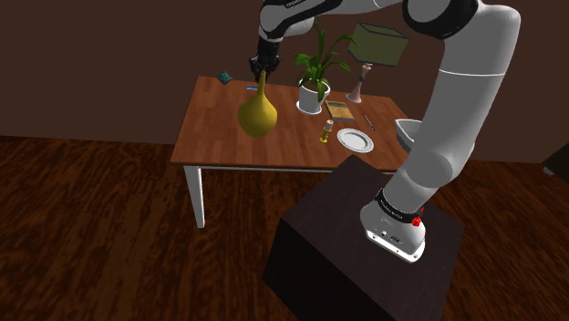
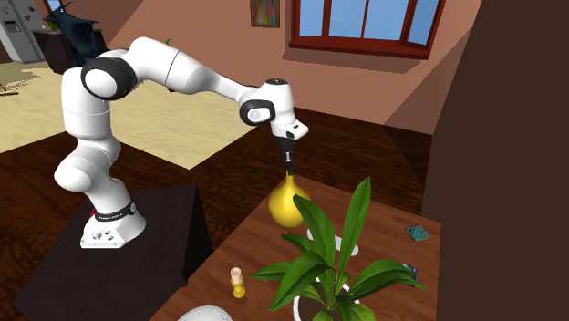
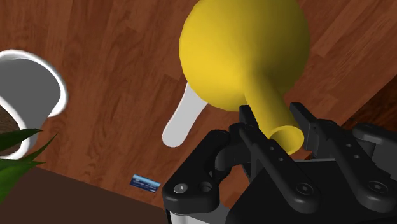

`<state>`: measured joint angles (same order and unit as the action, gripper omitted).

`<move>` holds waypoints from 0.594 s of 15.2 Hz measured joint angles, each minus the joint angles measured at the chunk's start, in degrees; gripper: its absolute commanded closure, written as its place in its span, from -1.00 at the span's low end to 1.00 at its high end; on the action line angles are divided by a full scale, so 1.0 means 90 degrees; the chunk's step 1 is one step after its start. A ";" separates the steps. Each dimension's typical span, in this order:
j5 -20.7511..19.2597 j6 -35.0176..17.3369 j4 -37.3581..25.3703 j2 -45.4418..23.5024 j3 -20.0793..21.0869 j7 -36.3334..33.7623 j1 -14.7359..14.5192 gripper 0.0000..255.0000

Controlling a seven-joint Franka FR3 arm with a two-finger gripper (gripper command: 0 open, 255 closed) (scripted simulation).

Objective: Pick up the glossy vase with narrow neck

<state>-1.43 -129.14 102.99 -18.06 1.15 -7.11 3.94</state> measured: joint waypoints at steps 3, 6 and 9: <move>0.0008 0.0207 -0.0106 0.0100 0.0001 0.0013 0.0005 1.00; 0.0008 0.0463 -0.0312 0.0153 0.0006 0.0002 -0.0005 1.00; 0.0019 0.0645 -0.0399 0.0247 0.0001 0.0030 0.0011 1.00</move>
